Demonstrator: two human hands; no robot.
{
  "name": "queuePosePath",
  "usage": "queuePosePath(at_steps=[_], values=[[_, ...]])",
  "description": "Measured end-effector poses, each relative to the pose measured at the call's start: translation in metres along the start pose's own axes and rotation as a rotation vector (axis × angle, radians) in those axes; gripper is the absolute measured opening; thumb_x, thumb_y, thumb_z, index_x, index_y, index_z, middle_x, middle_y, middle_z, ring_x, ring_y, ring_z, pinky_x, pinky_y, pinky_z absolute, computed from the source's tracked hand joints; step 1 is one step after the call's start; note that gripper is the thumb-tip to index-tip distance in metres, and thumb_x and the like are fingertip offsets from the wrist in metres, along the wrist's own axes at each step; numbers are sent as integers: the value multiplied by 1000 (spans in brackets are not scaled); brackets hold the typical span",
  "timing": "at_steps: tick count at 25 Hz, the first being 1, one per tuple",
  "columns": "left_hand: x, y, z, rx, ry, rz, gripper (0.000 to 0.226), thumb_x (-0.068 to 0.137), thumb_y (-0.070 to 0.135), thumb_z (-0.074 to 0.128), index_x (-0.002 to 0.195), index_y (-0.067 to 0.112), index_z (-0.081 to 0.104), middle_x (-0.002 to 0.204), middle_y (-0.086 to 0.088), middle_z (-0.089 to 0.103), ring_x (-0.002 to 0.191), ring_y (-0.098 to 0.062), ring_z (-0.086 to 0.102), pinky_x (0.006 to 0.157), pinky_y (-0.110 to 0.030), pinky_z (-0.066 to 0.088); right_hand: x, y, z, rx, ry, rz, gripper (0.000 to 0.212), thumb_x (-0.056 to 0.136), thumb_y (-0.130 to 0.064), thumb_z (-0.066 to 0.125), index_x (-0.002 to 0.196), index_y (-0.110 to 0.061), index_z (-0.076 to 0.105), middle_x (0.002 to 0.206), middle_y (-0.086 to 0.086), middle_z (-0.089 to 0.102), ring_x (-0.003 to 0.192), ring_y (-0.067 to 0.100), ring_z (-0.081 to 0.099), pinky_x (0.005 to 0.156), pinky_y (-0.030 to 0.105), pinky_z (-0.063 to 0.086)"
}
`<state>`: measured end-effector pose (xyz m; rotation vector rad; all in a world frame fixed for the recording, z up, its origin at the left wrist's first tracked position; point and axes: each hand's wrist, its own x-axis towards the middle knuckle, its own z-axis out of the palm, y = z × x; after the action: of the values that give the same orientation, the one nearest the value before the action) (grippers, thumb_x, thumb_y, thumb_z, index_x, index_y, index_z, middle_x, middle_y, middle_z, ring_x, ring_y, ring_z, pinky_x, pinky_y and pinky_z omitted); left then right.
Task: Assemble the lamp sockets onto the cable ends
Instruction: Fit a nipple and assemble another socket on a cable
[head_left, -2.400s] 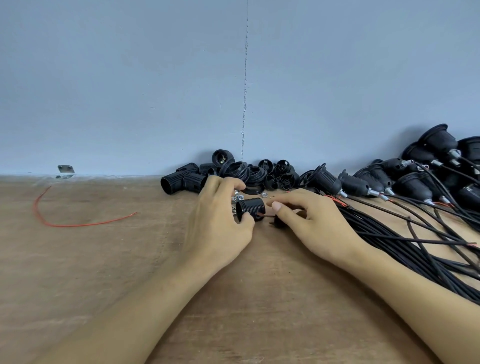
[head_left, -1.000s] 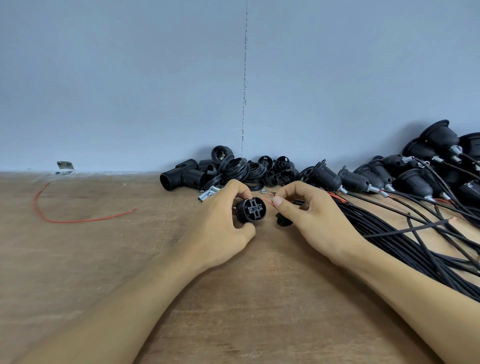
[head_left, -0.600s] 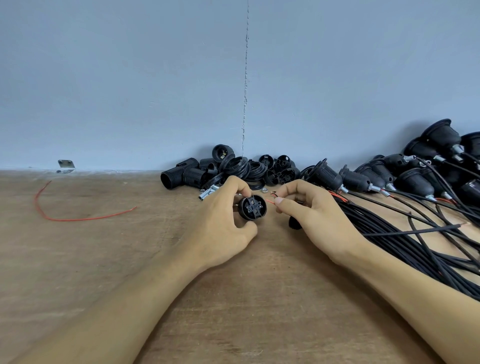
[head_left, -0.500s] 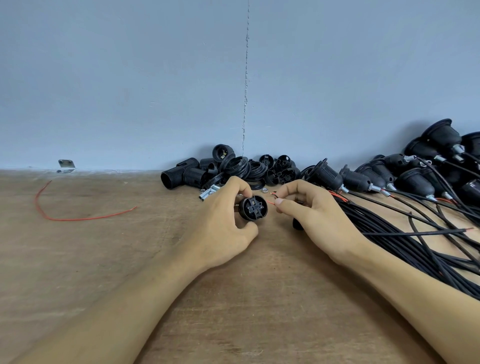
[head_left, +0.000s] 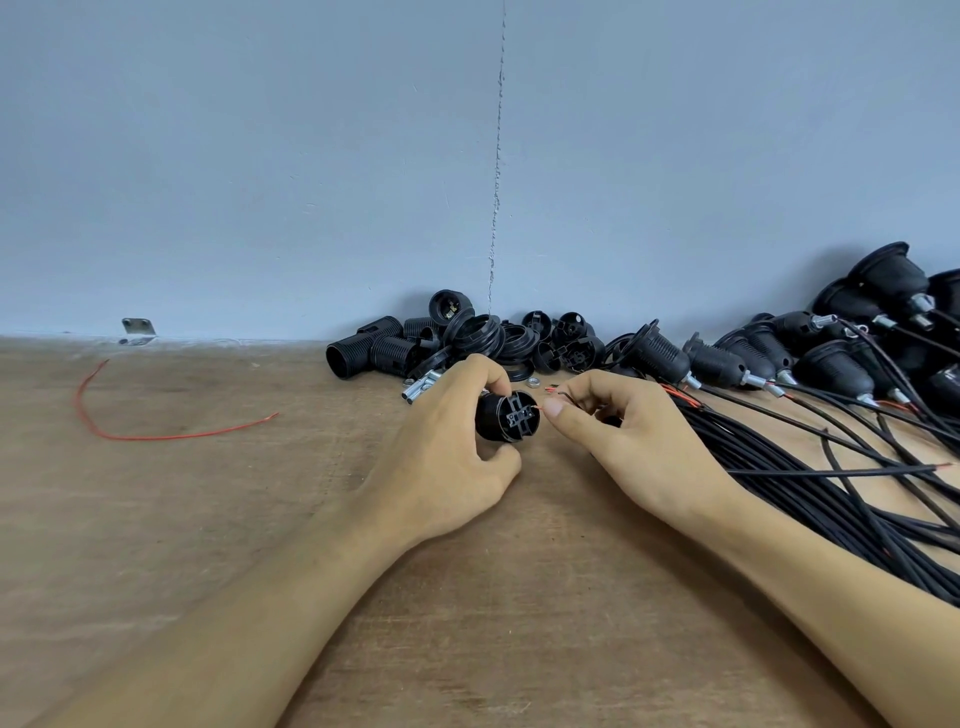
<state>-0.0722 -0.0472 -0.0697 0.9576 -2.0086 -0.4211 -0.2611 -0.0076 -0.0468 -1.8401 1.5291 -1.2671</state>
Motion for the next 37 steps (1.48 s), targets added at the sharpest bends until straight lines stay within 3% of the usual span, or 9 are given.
queuePosePath(at_steps=[4, 9, 16, 22, 27, 33, 37], values=[[0, 0, 0, 30, 13, 31, 39, 73, 12, 71, 98, 34, 50, 86, 19, 53, 81, 0, 51, 68, -9, 35, 0, 0, 0, -21, 5, 3, 13, 92, -32, 68, 83, -23, 70, 68, -14, 57, 64, -1, 48, 67, 17, 37], [0, 1, -1, 36, 15, 82, 40, 71, 7, 70, 102, 30, 57, 94, 19, 55, 89, 5, 52, 75, -6, 34, -2, 0, 1, -105, 42, -14, 11, 91, -33, 69, 84, -25, 72, 76, -10, 64, 73, 2, 52, 72, 21, 40], [0, 2, -1, 68, -2, 114, 41, 73, 8, 71, 107, 29, 63, 103, 15, 59, 97, 0, 55, 79, -6, 37, -3, -4, 3, -320, 92, -142, 4, 89, -22, 71, 86, -22, 73, 74, -18, 57, 88, 9, 49, 75, 8, 33], [-1, 3, -1, 111, -2, 113, 42, 72, 12, 71, 107, 32, 62, 101, 15, 59, 95, -1, 53, 84, -2, 33, -4, -4, 3, -405, 57, -245, 8, 88, -16, 72, 81, -19, 69, 73, -21, 53, 88, 13, 45, 78, 20, 32], [-1, 4, -1, 135, -16, 113, 42, 74, 10, 74, 110, 29, 64, 103, 13, 61, 95, -2, 53, 85, -5, 36, -3, -3, 4, -422, 60, -254, 8, 88, -16, 72, 81, -19, 69, 73, -21, 54, 88, 15, 46, 79, 22, 33], [-1, 4, -2, 83, -21, 45, 37, 77, 13, 74, 105, 31, 59, 93, 20, 61, 91, 2, 55, 77, -8, 39, -1, 0, 3, -343, 96, -157, 5, 89, -22, 70, 86, -25, 72, 74, -17, 57, 90, 8, 49, 75, 7, 34], [-2, 3, -1, 67, -40, 14, 35, 79, 17, 73, 101, 35, 53, 89, 15, 63, 87, -5, 60, 76, -26, 48, -2, 2, 2, -306, 135, -167, 4, 88, -19, 73, 88, -23, 73, 76, -20, 56, 90, 4, 50, 76, 4, 33]])
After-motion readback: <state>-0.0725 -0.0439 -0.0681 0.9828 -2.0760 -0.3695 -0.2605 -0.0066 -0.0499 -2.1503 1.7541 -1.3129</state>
